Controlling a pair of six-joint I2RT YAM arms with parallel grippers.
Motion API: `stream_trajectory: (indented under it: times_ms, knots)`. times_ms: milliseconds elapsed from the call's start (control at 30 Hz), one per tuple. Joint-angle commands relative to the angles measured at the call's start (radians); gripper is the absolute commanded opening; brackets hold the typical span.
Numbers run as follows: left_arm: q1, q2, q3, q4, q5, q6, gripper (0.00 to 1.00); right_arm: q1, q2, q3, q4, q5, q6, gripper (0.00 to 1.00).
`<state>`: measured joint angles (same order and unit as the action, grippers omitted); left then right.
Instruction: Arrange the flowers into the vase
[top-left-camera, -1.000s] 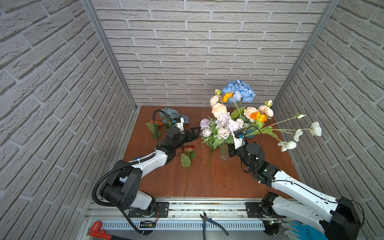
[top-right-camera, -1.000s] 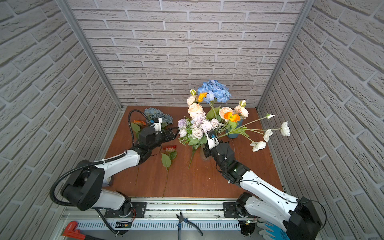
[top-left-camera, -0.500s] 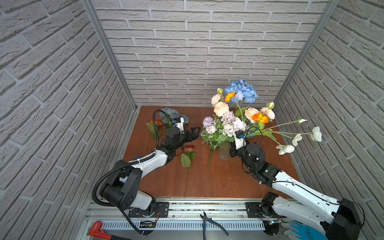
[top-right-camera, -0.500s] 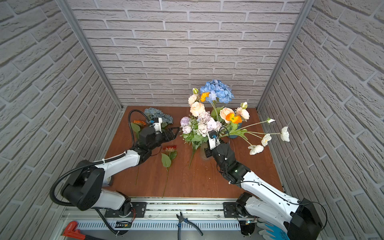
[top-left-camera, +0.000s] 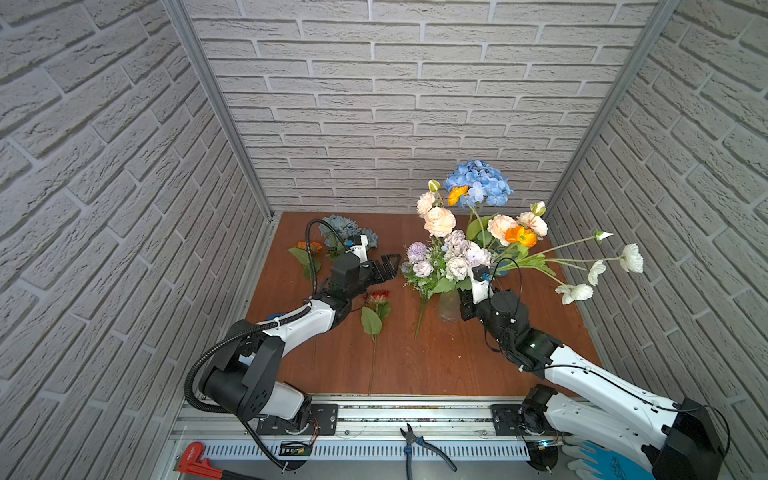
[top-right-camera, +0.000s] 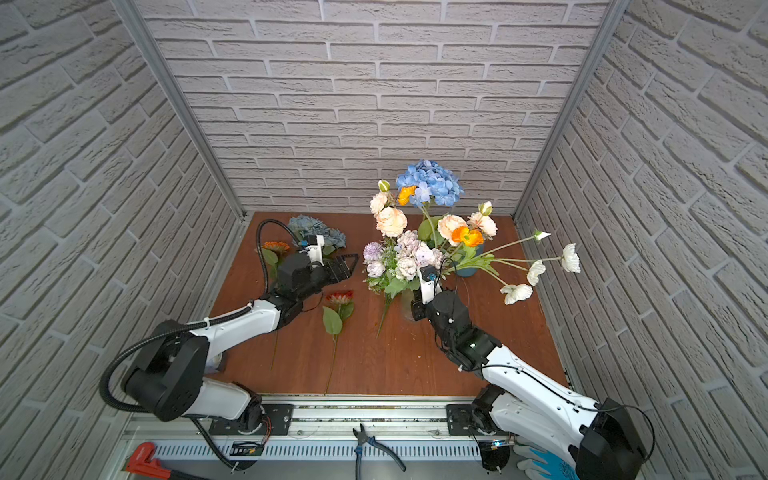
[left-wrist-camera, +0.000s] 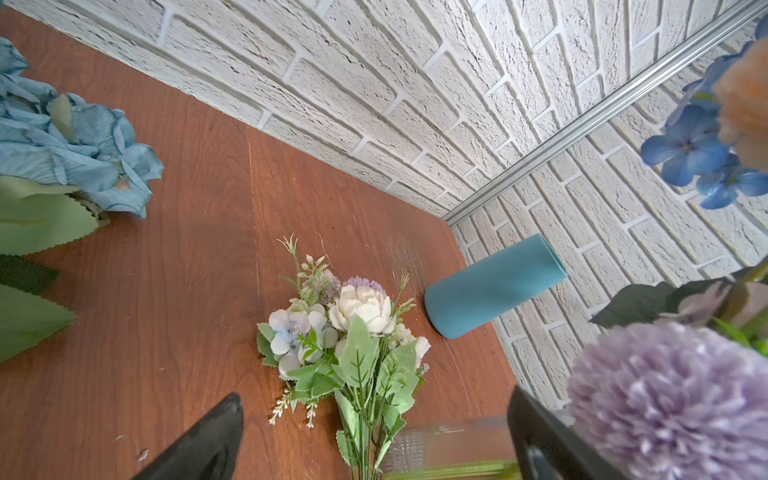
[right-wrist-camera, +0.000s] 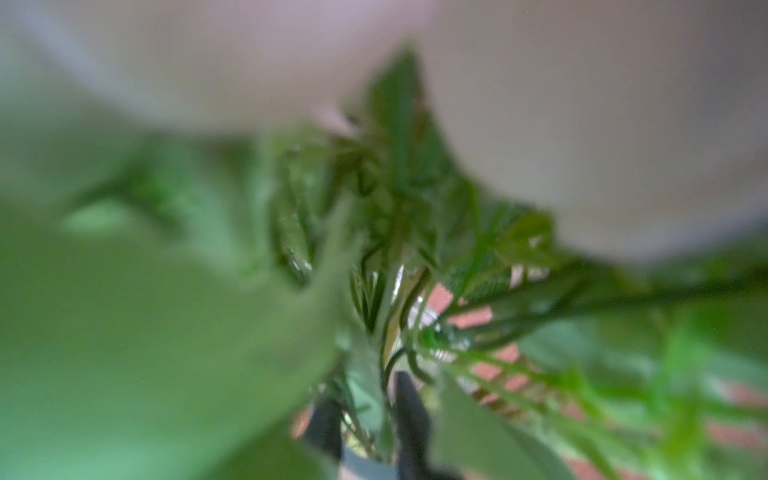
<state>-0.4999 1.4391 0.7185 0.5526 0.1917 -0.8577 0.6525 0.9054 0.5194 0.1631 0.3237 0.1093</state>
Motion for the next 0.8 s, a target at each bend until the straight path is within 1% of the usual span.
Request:
stream_trajectory:
  times_ms: [0, 100, 200, 233, 333, 400, 433, 467, 500, 567, 633, 700, 767]
  knots:
    - [-0.003, -0.025, -0.013, 0.058, -0.007, 0.003, 0.98, 0.011, -0.044, 0.005, -0.076, -0.032, 0.050, 0.35]
    - [-0.004, -0.027, -0.014, 0.062, -0.009, 0.005, 0.98, 0.025, -0.086, 0.008, -0.132, -0.052, 0.086, 0.41]
    - [-0.005, -0.023, -0.015, 0.066, -0.010, 0.002, 0.98, 0.046, -0.123, 0.035, -0.229, -0.063, 0.113, 0.47]
    - [-0.004, -0.025, -0.016, 0.067, -0.009, -0.001, 0.98, 0.051, -0.130, 0.057, -0.287, -0.077, 0.122, 0.50]
    - [-0.004, -0.034, -0.016, 0.060, -0.009, 0.002, 0.98, 0.055, -0.137, 0.133, -0.491, -0.092, 0.163, 0.53]
    - [-0.003, -0.038, -0.017, 0.058, -0.013, 0.004, 0.98, 0.055, -0.155, 0.142, -0.581, -0.103, 0.200, 0.59]
    - [-0.003, -0.038, -0.016, 0.059, -0.014, 0.003, 0.98, 0.055, -0.169, 0.133, -0.605, -0.110, 0.217, 0.80]
    - [-0.003, -0.036, -0.016, 0.062, -0.015, 0.003, 0.98, 0.055, -0.185, 0.118, -0.619, -0.109, 0.240, 0.90]
    - [-0.004, -0.034, -0.016, 0.064, -0.016, 0.002, 0.98, 0.055, -0.198, 0.101, -0.622, -0.105, 0.257, 0.95]
    - [-0.004, -0.029, -0.014, 0.067, -0.016, 0.000, 0.98, 0.054, -0.222, 0.066, -0.606, -0.092, 0.279, 0.95]
    - [-0.003, -0.027, -0.011, 0.062, -0.015, -0.001, 0.98, 0.055, -0.233, 0.042, -0.601, -0.039, 0.308, 0.96]
    - [-0.004, -0.029, -0.003, 0.050, -0.015, 0.002, 0.98, 0.055, -0.238, 0.020, -0.580, -0.012, 0.294, 0.96]
    - [-0.004, -0.034, 0.002, 0.040, -0.018, 0.009, 0.98, 0.055, -0.251, -0.030, -0.513, 0.011, 0.278, 0.96]
